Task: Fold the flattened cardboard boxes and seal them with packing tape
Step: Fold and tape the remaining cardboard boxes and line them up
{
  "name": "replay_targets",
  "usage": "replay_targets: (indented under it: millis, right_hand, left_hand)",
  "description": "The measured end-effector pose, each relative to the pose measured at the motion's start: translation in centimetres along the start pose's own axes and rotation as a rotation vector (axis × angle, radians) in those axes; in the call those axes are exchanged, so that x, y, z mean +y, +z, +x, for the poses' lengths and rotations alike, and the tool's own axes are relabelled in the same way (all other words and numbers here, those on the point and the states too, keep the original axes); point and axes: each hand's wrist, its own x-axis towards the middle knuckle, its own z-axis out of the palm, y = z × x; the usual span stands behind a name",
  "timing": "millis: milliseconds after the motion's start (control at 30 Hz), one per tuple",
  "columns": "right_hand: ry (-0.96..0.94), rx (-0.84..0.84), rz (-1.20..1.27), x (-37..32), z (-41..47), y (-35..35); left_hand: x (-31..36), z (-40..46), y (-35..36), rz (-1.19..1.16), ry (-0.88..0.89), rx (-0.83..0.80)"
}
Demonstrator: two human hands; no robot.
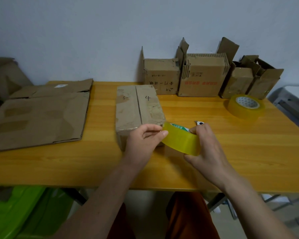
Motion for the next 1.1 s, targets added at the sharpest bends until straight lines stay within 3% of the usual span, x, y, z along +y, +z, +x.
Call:
replay_targets:
  millis: [267, 400, 633, 767, 967, 1100]
  right_hand:
    - [-0.005, -0.043, -0.105, -0.5, -0.4, -0.3]
    - [-0.057, 0.028, -0.194, -0.3, -0.1, -0.2]
    - [-0.125, 0.131, -0.4, -0.4, 0.1, -0.4]
    - [-0.193, 0.192, -0.463, -0.9, 0.3, -0.9]
    - [-0.115, 0.553, -0.045, -0.3, 0.8, -1.3]
    - [0.088, 0.564, 0.461, -1.6, 0.7, -0.2]
  left_hand:
    - [-0.8, 0.4, 0.3, 0.025, -0.028, -0.029]
    - [-0.8, -0.2, 1.3, 0.018, 0.026, 0.026]
    - [-0.6, 0.4, 2.0, -0.134, -0.201, 0.021]
    - [0.3, 0.5, 2.7, -0.114, -0.227, 0.052]
    - [0.4, 0.2, 2.7, -0.167, -0.195, 0.156]
    - [1.0, -0.1, 3.1, -0.322, -0.234, 0.106]
